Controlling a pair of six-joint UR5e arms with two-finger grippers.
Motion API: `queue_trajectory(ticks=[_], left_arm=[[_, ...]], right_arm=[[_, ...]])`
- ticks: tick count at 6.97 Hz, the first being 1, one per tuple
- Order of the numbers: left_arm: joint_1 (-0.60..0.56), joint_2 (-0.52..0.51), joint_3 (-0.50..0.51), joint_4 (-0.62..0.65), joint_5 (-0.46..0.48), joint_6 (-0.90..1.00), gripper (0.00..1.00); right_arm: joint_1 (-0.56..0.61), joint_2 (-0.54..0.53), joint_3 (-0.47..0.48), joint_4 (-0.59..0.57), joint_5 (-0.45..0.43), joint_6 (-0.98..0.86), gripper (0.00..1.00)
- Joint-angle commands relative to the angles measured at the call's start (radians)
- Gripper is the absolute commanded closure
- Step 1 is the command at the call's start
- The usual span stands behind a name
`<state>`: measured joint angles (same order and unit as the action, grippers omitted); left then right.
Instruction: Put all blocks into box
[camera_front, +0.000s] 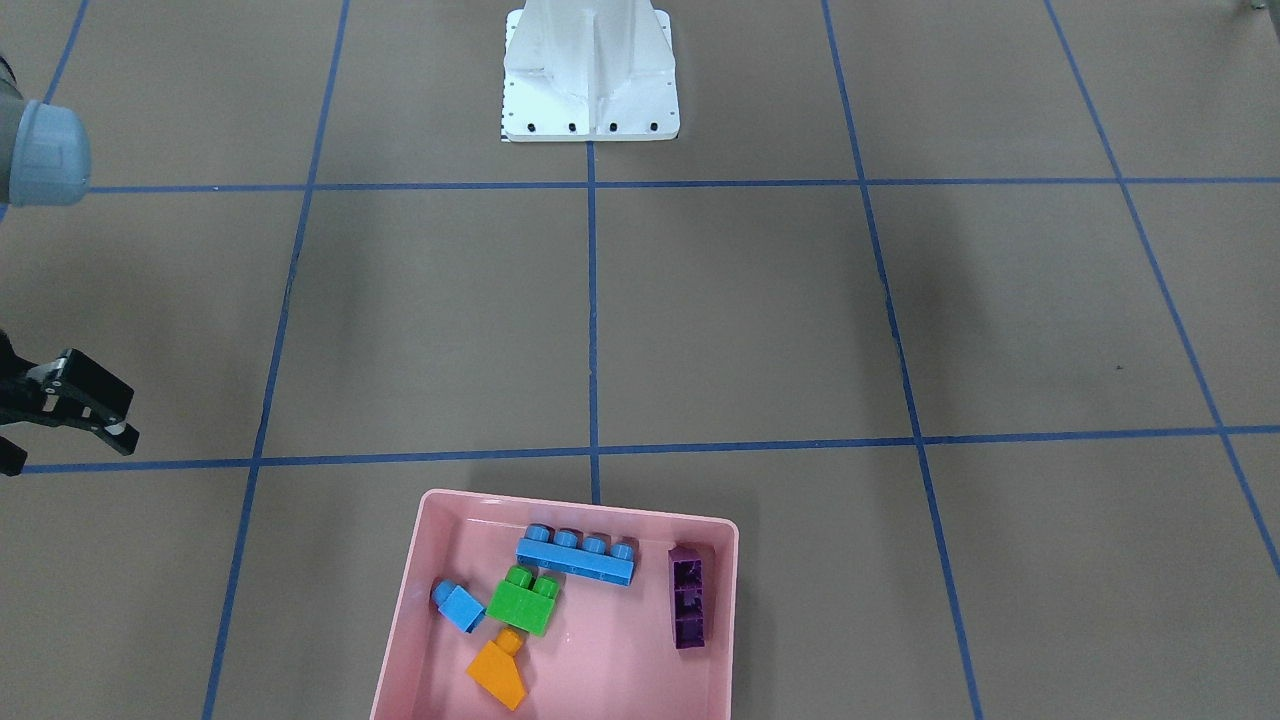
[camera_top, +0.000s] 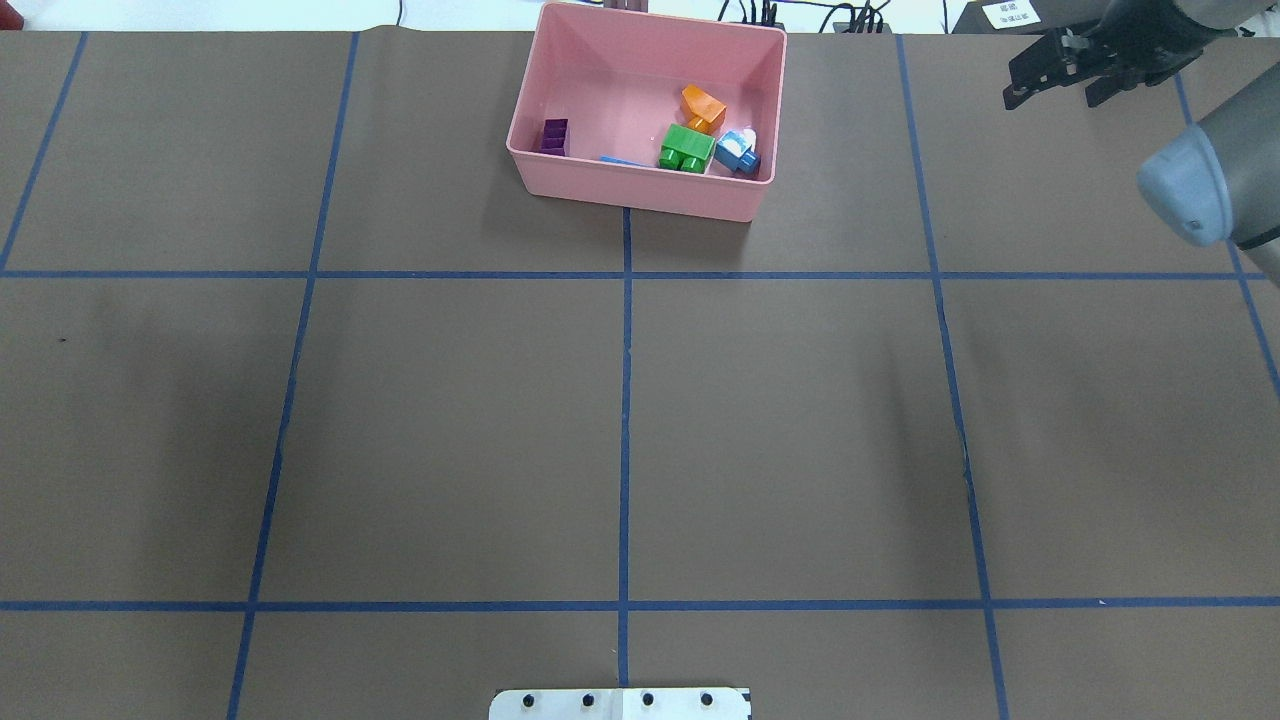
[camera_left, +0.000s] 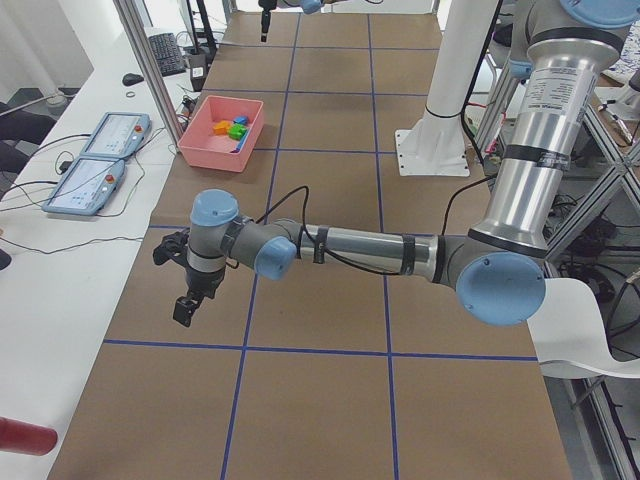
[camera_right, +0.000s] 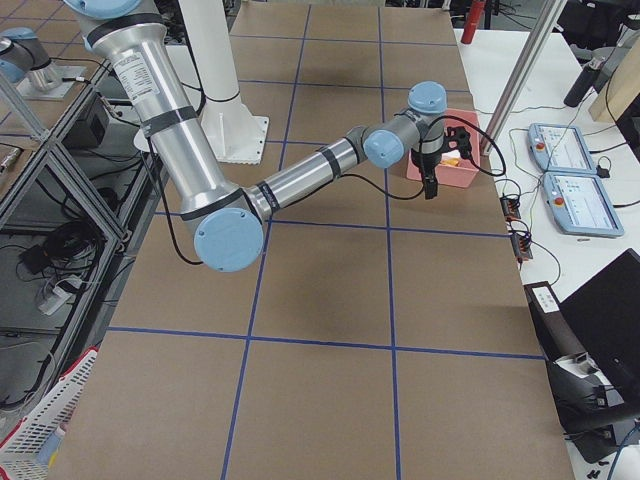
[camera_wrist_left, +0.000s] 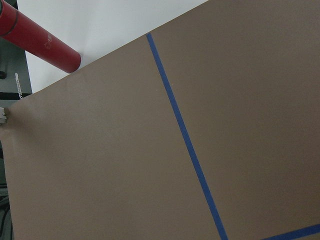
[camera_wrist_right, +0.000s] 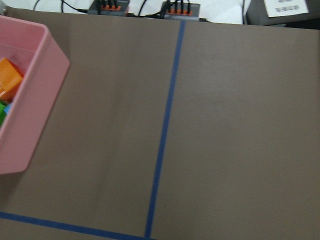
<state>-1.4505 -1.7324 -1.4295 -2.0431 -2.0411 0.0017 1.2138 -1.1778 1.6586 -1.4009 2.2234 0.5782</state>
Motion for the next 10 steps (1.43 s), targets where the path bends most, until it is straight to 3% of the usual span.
queue_trajectory(ticks=[1,3,5,7,9,10], left_arm=[[0.002,0.092,0.012,-0.174,0.001,0.003,0.0],[0.001,0.143,0.012,-0.154,-0.005,0.004,0.0],[0.001,0.14,-0.062,0.1,-0.052,0.006,0.0],[-0.007,0.151,-0.185,0.298,-0.245,0.006,0.0],[-0.083,0.187,-0.19,0.31,-0.393,0.006,0.0],[-0.131,0.188,-0.19,0.31,-0.393,0.004,0.0]], right_arm=[[0.109,-0.177,0.018,0.003,-0.013,-0.13,0.0],[0.197,-0.294,0.012,0.002,0.007,-0.296,0.0],[0.248,-0.373,0.027,0.0,0.067,-0.392,0.0],[0.283,-0.416,0.023,-0.003,0.106,-0.408,0.0],[0.312,-0.454,0.023,-0.001,0.205,-0.406,0.0],[0.323,-0.46,0.021,0.0,0.209,-0.406,0.0]])
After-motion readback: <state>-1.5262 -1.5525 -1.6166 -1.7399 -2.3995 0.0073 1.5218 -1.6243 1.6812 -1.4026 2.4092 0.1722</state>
